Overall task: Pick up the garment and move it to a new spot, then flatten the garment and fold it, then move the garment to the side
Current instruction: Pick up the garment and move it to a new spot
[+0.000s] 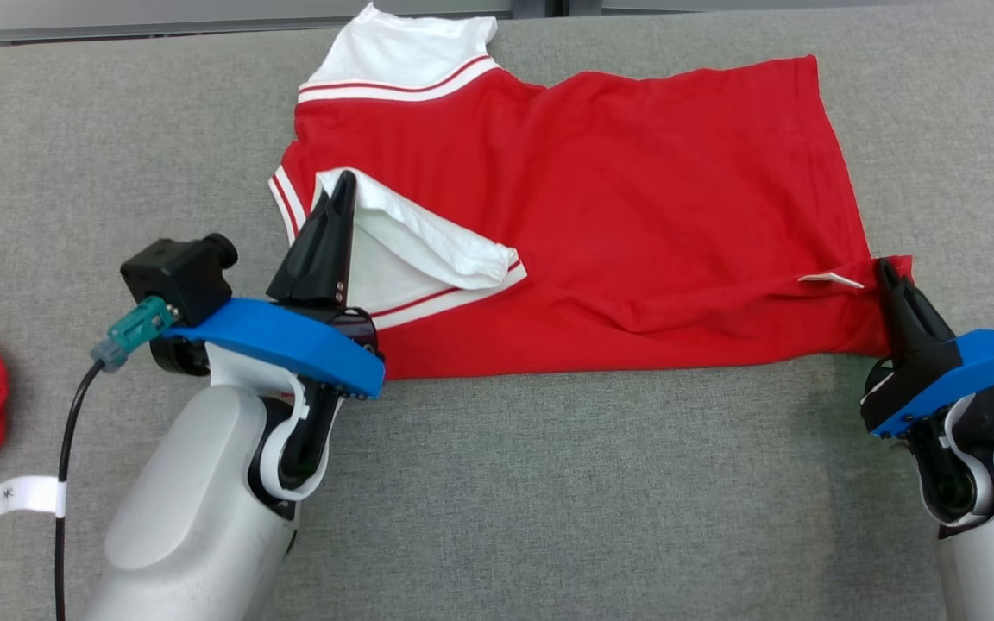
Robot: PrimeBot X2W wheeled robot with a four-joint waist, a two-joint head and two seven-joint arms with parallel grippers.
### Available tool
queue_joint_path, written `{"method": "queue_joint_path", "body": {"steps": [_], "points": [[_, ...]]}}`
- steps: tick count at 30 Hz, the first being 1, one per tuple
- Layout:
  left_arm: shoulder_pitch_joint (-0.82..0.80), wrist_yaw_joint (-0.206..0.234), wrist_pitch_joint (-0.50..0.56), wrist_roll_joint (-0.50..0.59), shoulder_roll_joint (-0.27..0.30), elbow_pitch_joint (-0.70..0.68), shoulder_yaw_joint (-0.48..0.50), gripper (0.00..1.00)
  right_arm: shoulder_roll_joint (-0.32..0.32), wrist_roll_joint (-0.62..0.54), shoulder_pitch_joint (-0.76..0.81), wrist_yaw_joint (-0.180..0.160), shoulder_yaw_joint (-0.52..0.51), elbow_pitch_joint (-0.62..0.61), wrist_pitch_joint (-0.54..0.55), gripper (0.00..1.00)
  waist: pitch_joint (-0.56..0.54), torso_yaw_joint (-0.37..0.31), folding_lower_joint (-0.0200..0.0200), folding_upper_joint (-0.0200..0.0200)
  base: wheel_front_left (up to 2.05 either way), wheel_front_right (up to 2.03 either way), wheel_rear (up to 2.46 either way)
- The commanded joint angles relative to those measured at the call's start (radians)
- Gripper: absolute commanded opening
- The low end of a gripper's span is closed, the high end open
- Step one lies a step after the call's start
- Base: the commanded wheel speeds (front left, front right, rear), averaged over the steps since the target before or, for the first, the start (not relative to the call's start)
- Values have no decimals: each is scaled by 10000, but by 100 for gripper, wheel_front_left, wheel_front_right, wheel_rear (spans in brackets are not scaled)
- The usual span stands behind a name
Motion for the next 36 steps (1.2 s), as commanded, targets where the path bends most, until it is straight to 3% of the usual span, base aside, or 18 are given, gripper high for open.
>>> {"method": "queue_joint_path", "body": {"steps": [1,7,8,9,10,11,22,29,36], "points": [[-259,-60,-59,105,62,67,9,0,37,-29,-129,1,7,68,-89,0,23,-16,-1,0,0,0,0],[-717,-63,-53,285,88,459,-118,0,104,-3,-293,1,128,356,-267,0,100,-92,-1,0,0,0,0],[-773,-54,-89,300,94,516,-140,13,106,2,-314,1,140,402,-291,0,99,-102,-1,0,0,0,0],[-818,-56,-138,364,112,596,-167,36,112,14,-329,1,136,455,-319,41,92,-111,-1,0,0,0,0],[-852,-80,-177,452,135,679,-231,86,123,34,-349,1,136,514,-330,100,77,-117,-1,0,0,0,0],[-840,-91,-206,473,120,777,-271,100,131,45,-391,1,130,560,-371,100,53,-118,-1,0,0,0,0],[-40,-81,-975,900,189,1470,-300,100,2,308,-6,1,-26,517,-844,100,-683,-8,-1,0,0,0,0],[1225,320,-1112,1470,583,1320,-426,100,153,-223,952,1,-671,-125,-554,100,-1220,110,-1,0,0,0,0],[2018,857,-561,1666,801,1689,-729,100,570,-658,1542,1,-1036,-244,-84,100,-1492,98,-1,0,0,0,0]]}}
